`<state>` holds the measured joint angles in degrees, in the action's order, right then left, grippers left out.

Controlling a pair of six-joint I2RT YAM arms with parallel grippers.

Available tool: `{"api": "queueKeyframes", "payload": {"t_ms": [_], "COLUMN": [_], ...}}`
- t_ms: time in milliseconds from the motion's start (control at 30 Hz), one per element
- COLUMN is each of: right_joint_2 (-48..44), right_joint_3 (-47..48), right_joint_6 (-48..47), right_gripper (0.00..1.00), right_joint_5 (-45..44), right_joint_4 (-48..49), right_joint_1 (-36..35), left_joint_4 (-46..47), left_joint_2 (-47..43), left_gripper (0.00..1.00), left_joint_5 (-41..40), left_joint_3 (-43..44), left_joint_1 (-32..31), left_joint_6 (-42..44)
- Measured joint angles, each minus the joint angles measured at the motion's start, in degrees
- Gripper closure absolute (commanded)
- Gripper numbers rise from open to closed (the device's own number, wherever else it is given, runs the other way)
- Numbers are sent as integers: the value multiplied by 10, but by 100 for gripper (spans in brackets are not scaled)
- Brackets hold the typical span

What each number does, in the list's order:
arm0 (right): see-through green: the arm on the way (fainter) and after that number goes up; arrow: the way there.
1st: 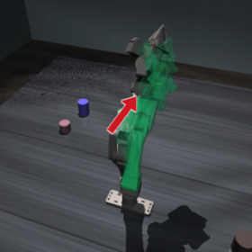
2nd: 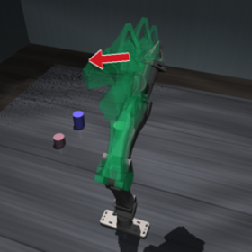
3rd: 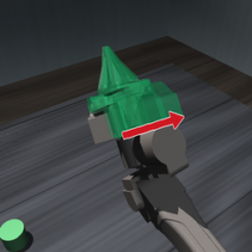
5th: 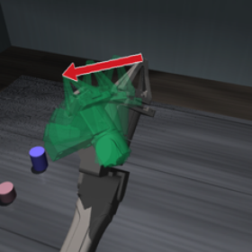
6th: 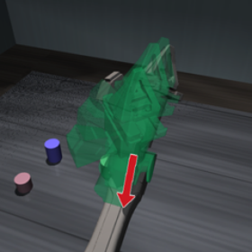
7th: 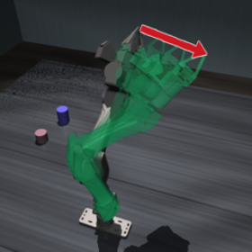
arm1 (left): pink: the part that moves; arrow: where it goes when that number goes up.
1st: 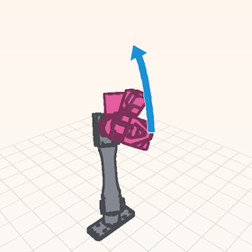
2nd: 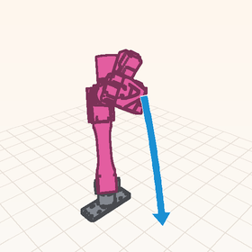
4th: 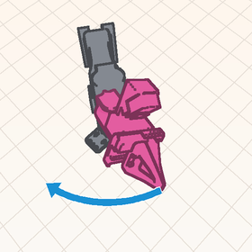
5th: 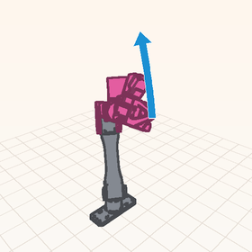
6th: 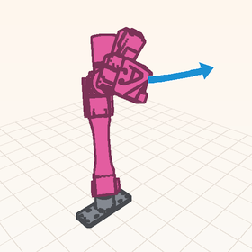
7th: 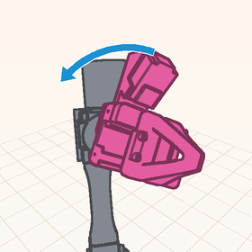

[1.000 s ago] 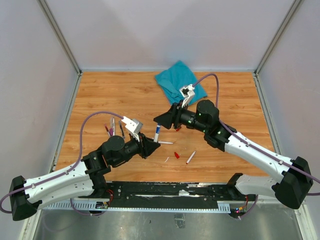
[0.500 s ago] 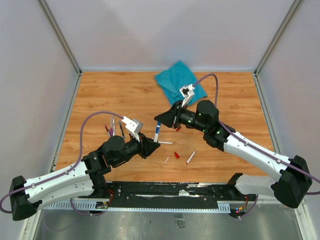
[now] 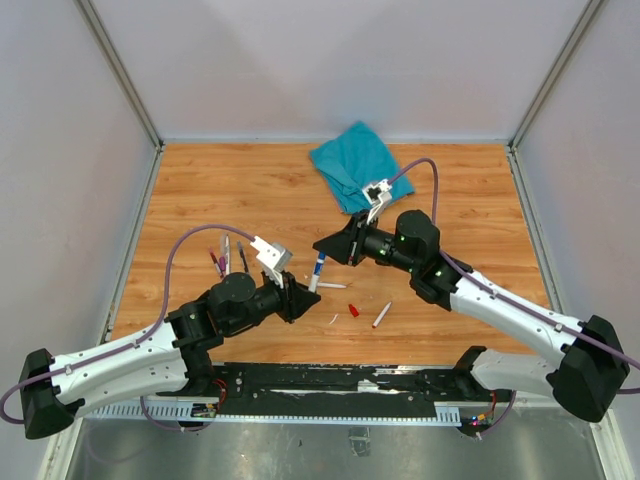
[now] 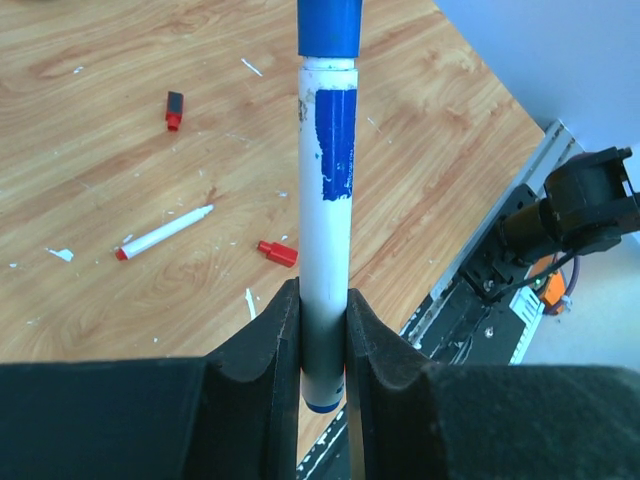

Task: Insert the pens into the pen caps
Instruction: Press the pen cap onto the pen.

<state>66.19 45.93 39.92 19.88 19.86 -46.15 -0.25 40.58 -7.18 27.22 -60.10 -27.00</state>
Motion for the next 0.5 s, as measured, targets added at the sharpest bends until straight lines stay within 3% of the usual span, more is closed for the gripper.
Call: {"api": "queueKeyframes", "payload": {"t_ms": [500], "right_joint_2": [-60], "right_joint_3": [-51], "right_joint_6": [-27], "right_gripper": [100], "right_joint_5": [-62], "right_joint_4": [-4], "right_joint_1": [-37], "left_joint_4": [-21], "left_joint_2": [7], "left_gripper": [99], "left_joint_5": [40], "left_joint_3": [5], "left_joint_1": [-5], "left_joint_6": [8]}}
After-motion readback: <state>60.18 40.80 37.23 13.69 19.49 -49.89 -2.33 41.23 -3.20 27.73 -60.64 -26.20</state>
